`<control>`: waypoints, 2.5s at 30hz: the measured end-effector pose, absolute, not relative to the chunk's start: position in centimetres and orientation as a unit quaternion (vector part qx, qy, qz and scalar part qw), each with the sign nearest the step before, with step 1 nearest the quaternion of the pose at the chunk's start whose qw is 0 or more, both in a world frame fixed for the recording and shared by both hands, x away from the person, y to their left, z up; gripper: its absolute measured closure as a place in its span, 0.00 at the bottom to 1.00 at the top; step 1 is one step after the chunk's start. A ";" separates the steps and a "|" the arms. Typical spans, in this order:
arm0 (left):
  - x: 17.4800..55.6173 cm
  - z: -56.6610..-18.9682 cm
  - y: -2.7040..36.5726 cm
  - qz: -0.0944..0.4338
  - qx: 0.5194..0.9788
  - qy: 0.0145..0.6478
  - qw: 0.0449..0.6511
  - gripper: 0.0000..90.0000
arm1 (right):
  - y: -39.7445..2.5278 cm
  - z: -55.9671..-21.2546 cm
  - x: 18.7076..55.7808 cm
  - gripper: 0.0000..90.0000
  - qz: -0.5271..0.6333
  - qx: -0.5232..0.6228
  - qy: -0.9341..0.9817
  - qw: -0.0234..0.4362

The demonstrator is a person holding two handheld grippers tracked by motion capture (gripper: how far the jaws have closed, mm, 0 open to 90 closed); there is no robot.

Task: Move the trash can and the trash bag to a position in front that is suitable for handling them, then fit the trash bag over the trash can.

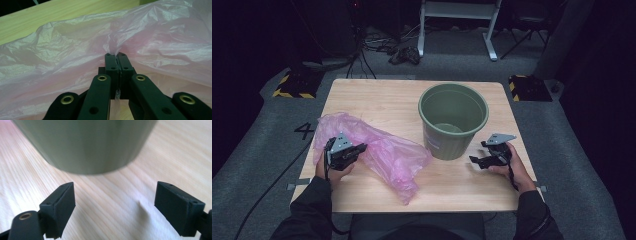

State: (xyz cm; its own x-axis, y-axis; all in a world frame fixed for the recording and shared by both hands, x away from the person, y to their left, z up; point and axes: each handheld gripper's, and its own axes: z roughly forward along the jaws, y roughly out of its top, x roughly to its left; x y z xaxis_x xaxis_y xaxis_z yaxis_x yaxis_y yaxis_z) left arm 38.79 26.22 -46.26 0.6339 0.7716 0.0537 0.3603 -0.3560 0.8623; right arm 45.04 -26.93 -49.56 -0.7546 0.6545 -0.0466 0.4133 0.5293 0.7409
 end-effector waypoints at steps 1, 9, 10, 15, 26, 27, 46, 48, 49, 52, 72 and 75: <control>38.8 -46.3 26.2 0.234 0.790 0.358 0.440 0.99 | -26.9 -49.6 45.0 0.19 0.373 0.311 0.859 0.162; 38.5 -45.5 26.1 0.239 0.781 0.352 0.457 0.99 | -27.5 -50.2 45.3 0.17 0.372 0.328 0.855 0.148; 38.5 -45.4 26.1 0.239 0.781 0.350 0.459 0.99 | -27.5 -50.3 45.4 0.17 0.371 0.330 0.855 0.149; 38.1 -44.9 25.9 0.245 0.777 0.343 0.468 0.99 | -27.4 -50.3 45.4 0.17 0.371 0.333 0.854 0.150; 37.5 -43.6 25.7 0.257 0.762 0.335 0.490 0.99 | -27.4 -50.3 45.3 0.17 0.371 0.333 0.854 0.151; 37.4 -43.4 25.7 0.259 0.761 0.333 0.493 0.99 | -27.4 -50.3 45.3 0.17 0.371 0.333 0.854 0.151; 36.0 -40.0 27.1 0.296 0.724 0.316 0.538 0.99 | -27.8 -50.3 44.6 0.17 0.370 0.339 0.851 0.154; 35.9 -39.7 27.4 0.300 0.718 0.317 0.543 0.99 | -27.8 -50.3 44.7 0.17 0.370 0.339 0.851 0.154; 35.8 -39.5 27.6 0.300 0.713 0.319 0.547 0.99 | -27.8 -50.3 44.7 0.17 0.370 0.339 0.851 0.154; 35.8 -38.9 28.1 0.304 0.703 0.320 0.557 0.99 | -27.8 -50.3 44.7 0.17 0.370 0.339 0.851 0.154; 35.6 -33.5 29.4 0.347 0.661 0.301 0.593 0.99 | -27.8 -50.3 44.6 0.17 0.370 0.341 0.851 0.154; 35.6 -33.1 29.4 0.350 0.654 0.304 0.598 0.99 | -27.8 -50.3 44.6 0.17 0.370 0.341 0.851 0.154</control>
State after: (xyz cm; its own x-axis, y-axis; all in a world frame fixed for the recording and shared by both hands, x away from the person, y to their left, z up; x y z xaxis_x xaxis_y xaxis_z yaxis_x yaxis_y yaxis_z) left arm 35.58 29.43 -33.12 0.5701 0.8162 0.0942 -0.0205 -0.1005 0.9947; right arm 44.63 -27.78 -50.28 -0.7201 0.6938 -0.0106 0.4656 0.4945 0.7340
